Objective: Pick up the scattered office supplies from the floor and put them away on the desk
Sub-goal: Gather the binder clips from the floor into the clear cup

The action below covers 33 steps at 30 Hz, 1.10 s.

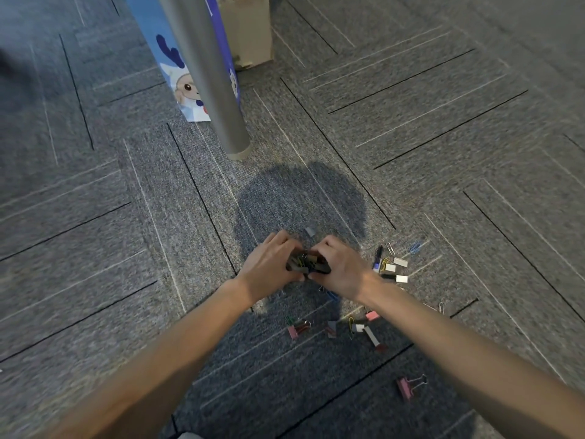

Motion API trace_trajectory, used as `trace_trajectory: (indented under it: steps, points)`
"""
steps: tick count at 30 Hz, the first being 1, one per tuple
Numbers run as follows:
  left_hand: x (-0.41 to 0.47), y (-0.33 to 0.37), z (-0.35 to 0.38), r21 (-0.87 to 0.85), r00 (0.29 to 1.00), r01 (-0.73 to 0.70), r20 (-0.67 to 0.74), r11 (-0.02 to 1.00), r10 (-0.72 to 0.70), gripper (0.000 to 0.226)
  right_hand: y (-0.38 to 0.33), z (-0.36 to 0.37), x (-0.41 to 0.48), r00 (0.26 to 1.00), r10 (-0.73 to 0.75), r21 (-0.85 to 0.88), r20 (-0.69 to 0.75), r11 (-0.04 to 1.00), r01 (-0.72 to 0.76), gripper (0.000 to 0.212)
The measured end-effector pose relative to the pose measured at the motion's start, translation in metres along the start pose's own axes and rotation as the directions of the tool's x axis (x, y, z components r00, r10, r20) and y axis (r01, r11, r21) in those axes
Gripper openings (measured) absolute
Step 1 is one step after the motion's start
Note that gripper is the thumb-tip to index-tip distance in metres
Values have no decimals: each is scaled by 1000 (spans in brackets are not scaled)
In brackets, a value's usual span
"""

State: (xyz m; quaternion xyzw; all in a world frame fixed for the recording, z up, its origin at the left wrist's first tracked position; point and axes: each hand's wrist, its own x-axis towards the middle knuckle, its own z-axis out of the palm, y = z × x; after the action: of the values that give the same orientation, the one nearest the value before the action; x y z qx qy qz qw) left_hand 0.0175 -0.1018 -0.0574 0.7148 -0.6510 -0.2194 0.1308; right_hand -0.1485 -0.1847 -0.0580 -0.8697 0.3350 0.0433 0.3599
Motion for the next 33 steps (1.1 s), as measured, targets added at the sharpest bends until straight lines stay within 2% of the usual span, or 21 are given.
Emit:
trace_trajectory:
  steps: [4, 8, 12, 18, 20, 22, 24, 25, 26, 27, 29, 31, 32, 33]
  points:
    - [-4, -4, -3, 75, 998, -52, -20, 996, 54, 40, -2, -2, 2, 999, 15, 38, -40, 999, -14, 30]
    - [-5, -8, -4, 122, 991, -128, -16, 984, 130, 33, 0, 0, -1, 997, -68, -47, -26, 997, 66, 17]
    - [-3, -8, -6, 189, 978, -206, 8, 960, 208, 35, 2, -2, -1, 997, -72, -66, -22, 995, 71, 23]
    - [2, -5, -11, 170, 979, -197, 93, 965, 184, 28, 0, 0, 0, 993, -119, -108, 2, 987, 118, 30]
    - [3, -3, -13, 144, 981, -166, 128, 976, 148, 26, 2, -1, -1, 996, -84, -31, -20, 996, 84, 25]
    - [1, -2, -15, 63, 986, -96, 140, 993, 87, 22, -1, -2, -3, 997, 34, 187, -75, 982, -20, 19]
    - [-2, 1, -18, -183, 994, 52, 109, 982, -32, 16, -4, -7, -3, 977, 186, 459, -103, 881, -119, 16]
    - [-4, 4, -22, -344, 987, 148, 108, 927, -118, 16, -5, -10, -3, 964, 250, 610, -86, 778, -148, 15]
    - [-5, 6, -25, -503, 972, 233, 129, 832, -194, 18, -6, -14, -2, 954, 296, 757, -50, 634, -157, 16]
    - [-6, 7, -29, -651, 956, 290, 166, 701, -242, 22, -7, -18, -2, 947, 320, 874, 1, 460, -156, 17]
    - [-8, 7, -35, -882, 944, 307, 232, 358, -235, 28, -11, -28, -2, 948, 304, 985, 95, 111, -135, 15]
    - [-8, 6, -36, -965, 946, 260, 262, -38, -191, 27, -16, -33, -3, 947, 292, 984, 136, -150, -95, 16]
    - [-8, 5, -36, -951, 941, 240, 278, -195, -195, 21, -20, -34, -3, 949, 280, 969, 145, -233, -79, 18]
    - [-7, 5, -35, -920, 936, 221, 293, -323, -197, 16, -21, -33, -3, 950, 271, 959, 155, -272, -79, 20]
